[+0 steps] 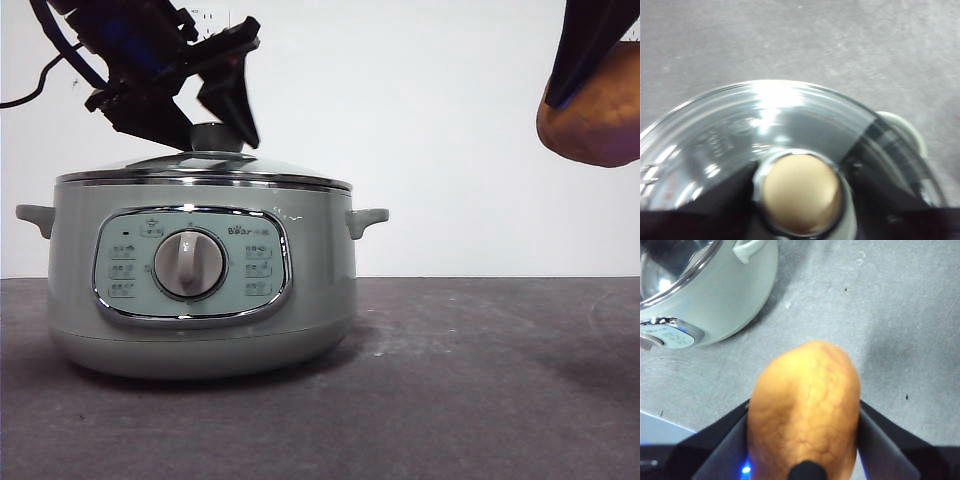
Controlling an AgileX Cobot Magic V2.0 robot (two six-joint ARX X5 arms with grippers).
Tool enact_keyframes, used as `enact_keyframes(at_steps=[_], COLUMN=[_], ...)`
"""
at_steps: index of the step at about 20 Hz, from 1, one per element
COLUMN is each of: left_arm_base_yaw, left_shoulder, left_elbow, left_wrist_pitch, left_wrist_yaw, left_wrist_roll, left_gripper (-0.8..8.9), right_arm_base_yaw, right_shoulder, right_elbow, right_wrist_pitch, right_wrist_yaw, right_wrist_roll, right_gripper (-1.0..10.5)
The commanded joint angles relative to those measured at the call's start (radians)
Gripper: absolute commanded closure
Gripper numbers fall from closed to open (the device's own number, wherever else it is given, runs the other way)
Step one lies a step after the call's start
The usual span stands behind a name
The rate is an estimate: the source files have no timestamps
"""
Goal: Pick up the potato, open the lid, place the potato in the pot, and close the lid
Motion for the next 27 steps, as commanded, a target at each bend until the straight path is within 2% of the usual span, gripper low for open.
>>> enact_keyframes(at_steps=[1,4,9,17,19,23,27], left_arm_base_yaw=[-0.001,-0.002,-0.001,-0.001,-0.001,-0.001,-0.001], left_shoulder=[0.005,0.005,-0.018,-0.243,-0.337,-0.543,-0.719], left_elbow=[0.002,0.002,0.002,0.002,0.002,0.002,0.002], left_wrist_pitch=[-0.006,-0.016,-0.001,0.01,-0.03,-0.173,-0.321], left_wrist_yaw=[-0.01,-0.05,-0.06,-0.06,-0.067,-0.09,-0.171], left_wrist_roll=[0.013,0.034,0.034,0.056,0.082,0.084,0.087], left_gripper=[8.25,8.22,8.22,8.22,8.22,8.22,8.22], right_arm_base_yaw=[0.0,0.0,0.0,0.001,0.002,0.004,0.069], right_shoulder=[-0.001,-0.001,-0.001,0.003,0.02,0.156,0.384], right_elbow=[0.001,0.001,0.001,0.002,0.003,0.072,0.246], right_wrist_pitch=[0.004,0.004,0.025,0.122,0.172,0.246,0.267], right_wrist_yaw=[0.006,0.006,0.006,-0.001,-0.012,-0.113,-0.11], right_wrist_roll=[0.006,0.007,0.008,0.018,0.017,0.003,-0.056], right_gripper=[9.6,9.6,9.6,9.6,9.6,9.6,9.6])
